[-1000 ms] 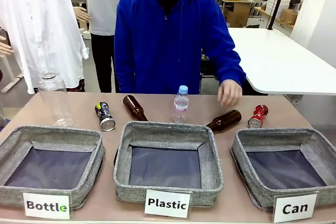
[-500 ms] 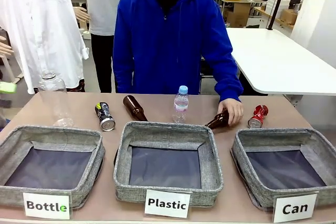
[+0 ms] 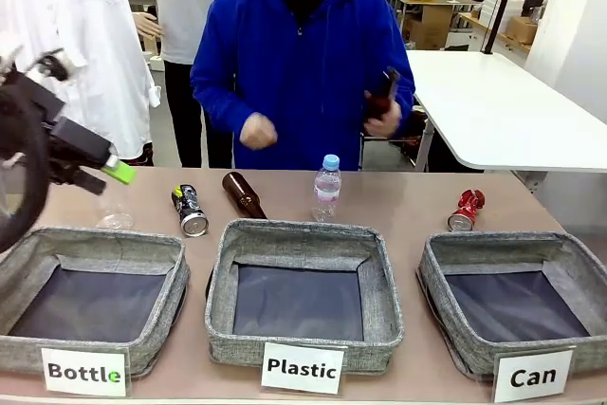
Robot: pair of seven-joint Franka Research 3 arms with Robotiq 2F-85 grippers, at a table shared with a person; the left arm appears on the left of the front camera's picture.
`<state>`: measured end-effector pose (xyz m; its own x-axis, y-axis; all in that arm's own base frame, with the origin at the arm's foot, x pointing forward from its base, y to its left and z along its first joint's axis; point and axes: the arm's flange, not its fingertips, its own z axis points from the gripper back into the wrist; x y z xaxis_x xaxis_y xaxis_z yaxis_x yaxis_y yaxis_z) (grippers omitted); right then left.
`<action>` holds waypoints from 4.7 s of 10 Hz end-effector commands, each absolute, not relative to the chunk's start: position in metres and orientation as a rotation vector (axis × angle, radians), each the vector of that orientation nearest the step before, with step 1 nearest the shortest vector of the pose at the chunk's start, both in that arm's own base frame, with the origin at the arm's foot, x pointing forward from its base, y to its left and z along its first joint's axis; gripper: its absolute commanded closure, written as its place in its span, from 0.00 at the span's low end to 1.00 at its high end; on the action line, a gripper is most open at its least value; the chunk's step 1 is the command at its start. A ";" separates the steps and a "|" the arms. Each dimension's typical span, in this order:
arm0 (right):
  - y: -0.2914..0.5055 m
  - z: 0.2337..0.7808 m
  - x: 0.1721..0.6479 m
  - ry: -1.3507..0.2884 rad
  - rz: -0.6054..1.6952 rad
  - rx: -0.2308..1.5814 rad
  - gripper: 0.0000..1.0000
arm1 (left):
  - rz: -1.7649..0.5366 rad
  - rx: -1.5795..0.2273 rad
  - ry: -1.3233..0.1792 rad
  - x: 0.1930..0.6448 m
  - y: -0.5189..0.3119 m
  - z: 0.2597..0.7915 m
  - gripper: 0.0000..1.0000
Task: Sort the can waste into the basket.
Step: Pick up the can waste from the table and place it in the right Fabric basket.
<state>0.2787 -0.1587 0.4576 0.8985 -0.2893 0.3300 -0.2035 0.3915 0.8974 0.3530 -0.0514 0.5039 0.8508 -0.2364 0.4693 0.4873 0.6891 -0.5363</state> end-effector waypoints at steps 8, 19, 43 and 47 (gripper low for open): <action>-0.161 0.460 0.282 -0.507 -0.036 1.192 0.00 | -0.459 -0.697 -0.221 0.413 -0.047 0.525 0.00; -0.161 0.460 0.282 -0.507 -0.036 1.192 0.00 | -0.331 -1.333 -0.546 0.243 0.278 0.489 0.00; -0.161 0.460 0.282 -0.507 -0.036 1.192 0.00 | 0.180 -0.090 -0.068 0.416 -0.218 0.496 0.00; -0.161 0.460 0.282 -0.507 -0.036 1.192 0.00 | 0.212 -0.054 -0.169 0.462 -0.207 0.480 0.00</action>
